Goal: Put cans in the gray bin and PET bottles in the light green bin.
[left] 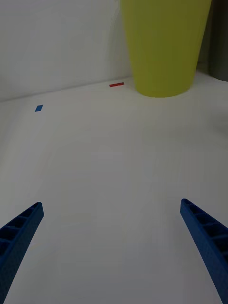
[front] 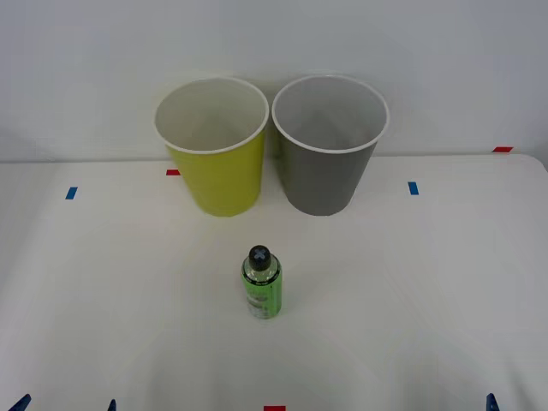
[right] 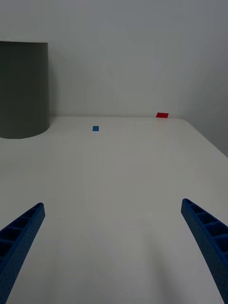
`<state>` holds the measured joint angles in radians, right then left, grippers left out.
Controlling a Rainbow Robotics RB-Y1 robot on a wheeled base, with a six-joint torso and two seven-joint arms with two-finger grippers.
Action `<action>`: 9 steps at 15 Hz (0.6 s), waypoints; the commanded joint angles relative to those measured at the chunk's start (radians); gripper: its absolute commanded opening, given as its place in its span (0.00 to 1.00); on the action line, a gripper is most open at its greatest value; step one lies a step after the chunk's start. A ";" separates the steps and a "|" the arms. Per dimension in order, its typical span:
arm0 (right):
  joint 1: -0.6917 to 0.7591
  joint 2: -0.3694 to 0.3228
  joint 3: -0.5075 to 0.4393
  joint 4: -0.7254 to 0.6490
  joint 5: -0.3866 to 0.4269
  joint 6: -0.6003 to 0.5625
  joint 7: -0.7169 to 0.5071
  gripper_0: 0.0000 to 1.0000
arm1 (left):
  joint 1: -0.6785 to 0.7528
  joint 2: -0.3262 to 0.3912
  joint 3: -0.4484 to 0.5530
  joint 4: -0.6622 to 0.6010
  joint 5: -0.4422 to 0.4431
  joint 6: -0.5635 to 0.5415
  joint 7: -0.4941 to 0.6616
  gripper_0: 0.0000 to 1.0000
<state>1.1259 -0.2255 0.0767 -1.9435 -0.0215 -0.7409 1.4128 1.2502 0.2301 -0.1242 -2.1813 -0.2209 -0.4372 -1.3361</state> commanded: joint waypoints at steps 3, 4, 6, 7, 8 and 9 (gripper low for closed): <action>0.000 0.000 0.000 0.000 0.000 0.000 0.000 1.00 | 0.000 0.000 0.000 0.000 0.000 0.000 0.000 1.00; 0.000 0.000 0.000 0.000 0.000 0.000 0.000 1.00 | 0.000 0.000 0.000 0.000 0.000 0.000 0.000 1.00; 0.000 0.000 0.000 0.000 0.000 0.000 0.000 1.00 | 0.000 0.000 0.000 0.000 0.000 0.000 0.000 1.00; 0.000 0.000 0.000 0.000 0.000 0.000 0.000 1.00 | 0.000 0.000 0.000 0.000 0.000 0.000 0.000 1.00; 0.000 0.000 0.000 0.000 0.000 0.000 0.000 1.00 | 0.000 0.000 0.000 0.000 0.000 0.000 0.000 1.00; 0.000 0.000 0.000 0.000 0.000 0.000 0.000 1.00 | 0.000 0.000 0.000 0.000 0.000 0.000 0.000 1.00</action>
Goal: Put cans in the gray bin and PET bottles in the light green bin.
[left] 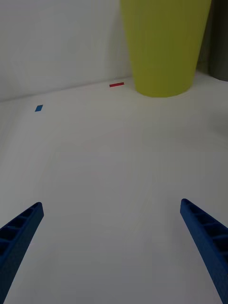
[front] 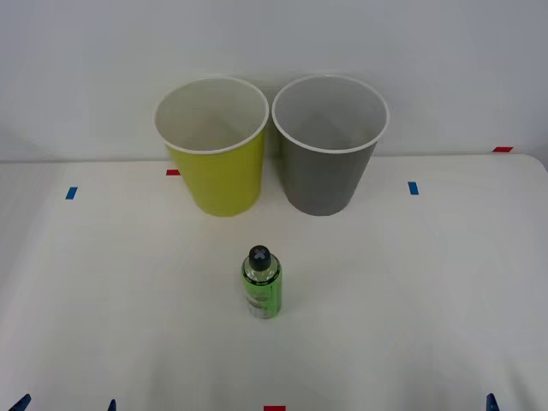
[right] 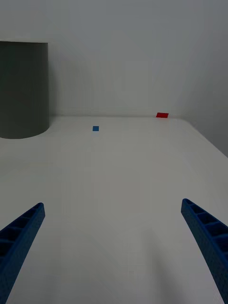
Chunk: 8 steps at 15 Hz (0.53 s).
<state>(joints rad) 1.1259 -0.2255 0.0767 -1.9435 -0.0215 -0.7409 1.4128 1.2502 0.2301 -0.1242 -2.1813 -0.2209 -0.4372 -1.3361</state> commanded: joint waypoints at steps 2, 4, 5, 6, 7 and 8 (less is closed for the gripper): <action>0.000 0.000 0.000 0.000 0.000 0.000 0.000 1.00 | 0.000 0.000 0.000 0.000 0.000 0.000 0.000 1.00; 0.000 0.000 0.000 0.000 0.000 0.000 0.000 1.00 | -0.037 0.009 0.000 0.058 0.006 -0.057 0.000 1.00; 0.000 0.000 0.000 0.000 0.000 0.000 0.000 1.00 | -0.048 0.018 0.002 0.072 0.026 -0.100 -0.005 1.00; 0.000 0.000 0.000 0.000 0.000 0.000 0.000 1.00 | -0.051 0.029 0.000 0.072 0.029 -0.100 -0.011 1.00; 0.000 0.000 0.000 0.000 0.000 0.000 0.000 1.00 | -0.067 0.057 0.000 0.072 0.025 -0.100 -0.017 1.00; 0.000 0.000 0.000 0.000 0.000 0.000 0.000 1.00 | -0.086 0.081 -0.002 0.077 0.025 -0.101 -0.021 1.00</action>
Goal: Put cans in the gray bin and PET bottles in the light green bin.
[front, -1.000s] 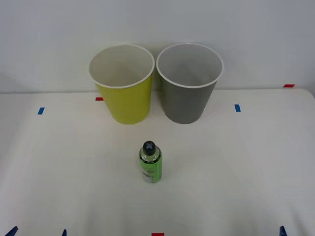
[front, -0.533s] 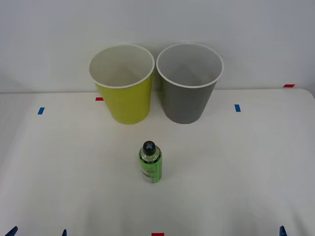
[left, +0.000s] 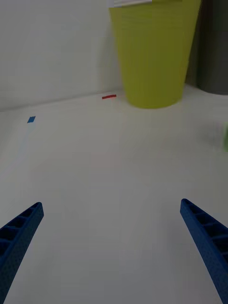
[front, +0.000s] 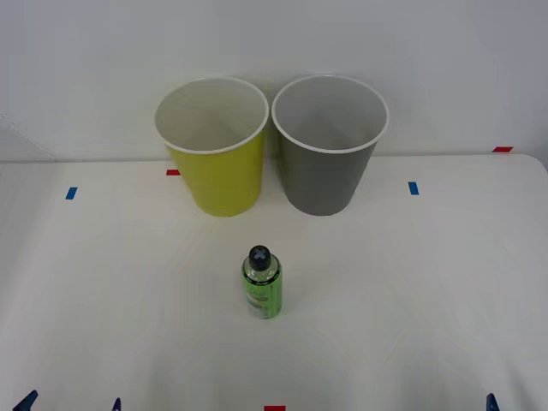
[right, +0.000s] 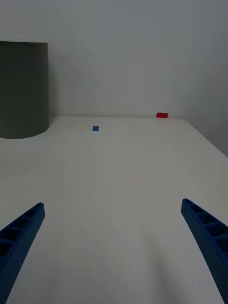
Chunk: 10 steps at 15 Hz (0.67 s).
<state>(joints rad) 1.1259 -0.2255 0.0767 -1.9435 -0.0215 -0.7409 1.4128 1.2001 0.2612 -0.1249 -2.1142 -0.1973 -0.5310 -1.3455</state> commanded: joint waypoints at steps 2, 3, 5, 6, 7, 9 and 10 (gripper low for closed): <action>0.000 0.000 0.000 0.000 0.000 0.000 0.000 1.00 | -0.119 0.121 -0.007 0.054 0.001 -0.015 -0.021 1.00; 0.000 0.000 0.000 0.000 0.000 0.000 0.000 1.00 | -0.162 0.151 -0.013 0.079 0.003 -0.023 -0.026 1.00; 0.000 0.000 0.000 0.000 0.000 0.000 0.000 1.00 | -0.229 0.216 -0.059 0.086 0.039 -0.023 -0.035 1.00; 0.000 0.000 0.000 0.000 0.000 0.000 0.000 1.00 | -0.269 0.251 -0.104 0.086 0.062 -0.017 -0.043 1.00; 0.000 0.000 0.000 0.000 0.000 0.000 0.000 1.00 | -0.309 0.280 -0.137 0.086 0.084 -0.001 -0.049 1.00; 0.000 0.000 0.000 0.000 0.000 0.000 0.000 1.00 | -0.392 0.326 -0.182 0.086 0.096 0.062 -0.063 1.00; 0.000 0.000 0.000 0.000 0.000 0.000 0.000 1.00 | -0.438 0.346 -0.214 0.086 0.111 0.094 -0.067 1.00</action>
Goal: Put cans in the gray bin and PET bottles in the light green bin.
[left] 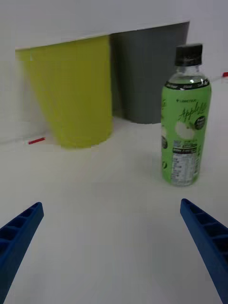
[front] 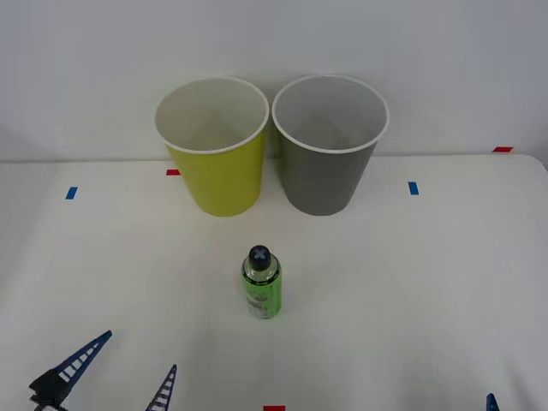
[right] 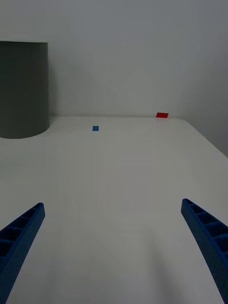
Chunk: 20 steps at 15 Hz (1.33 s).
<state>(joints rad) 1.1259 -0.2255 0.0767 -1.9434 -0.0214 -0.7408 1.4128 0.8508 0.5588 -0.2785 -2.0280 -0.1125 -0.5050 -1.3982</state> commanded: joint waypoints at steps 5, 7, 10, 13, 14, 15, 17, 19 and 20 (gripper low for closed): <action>0.000 0.000 0.000 0.000 0.000 0.000 0.000 1.00 | -0.271 0.105 -0.197 0.051 0.076 0.120 -0.030 1.00; 0.000 0.000 0.000 0.000 0.000 0.000 0.000 1.00 | -0.366 0.098 -0.260 0.091 0.137 0.120 -0.038 1.00; 0.000 0.000 0.000 0.000 0.000 0.000 0.000 1.00 | -0.458 0.089 -0.307 0.103 0.185 0.177 -0.050 1.00; 0.000 0.000 0.000 0.000 0.000 0.000 0.000 1.00 | -0.533 0.082 -0.352 0.103 0.231 0.230 -0.058 1.00; 0.000 0.000 0.000 0.000 0.000 0.000 0.000 1.00 | -0.550 0.076 -0.352 0.103 0.235 0.244 -0.059 1.00; 0.000 0.000 0.000 0.000 0.000 0.000 0.000 1.00 | -0.566 0.066 -0.355 0.103 0.244 0.253 -0.059 1.00; 0.000 0.000 0.000 0.000 0.000 0.000 0.000 1.00 | -0.607 0.035 -0.364 0.103 0.274 0.286 -0.059 1.00; 0.000 0.000 0.000 0.000 0.000 0.000 0.000 1.00 | -0.638 0.007 -0.369 0.103 0.275 0.329 -0.059 1.00; 0.000 0.000 0.000 0.000 0.000 0.000 0.000 1.00 | -0.650 -0.007 -0.372 0.106 0.277 0.344 -0.059 1.00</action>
<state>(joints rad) 1.1259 -0.2255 0.0767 -1.9435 -0.0214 -0.7408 1.4128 0.2163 0.5684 -0.6466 -1.9245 0.1630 -0.1800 -1.4573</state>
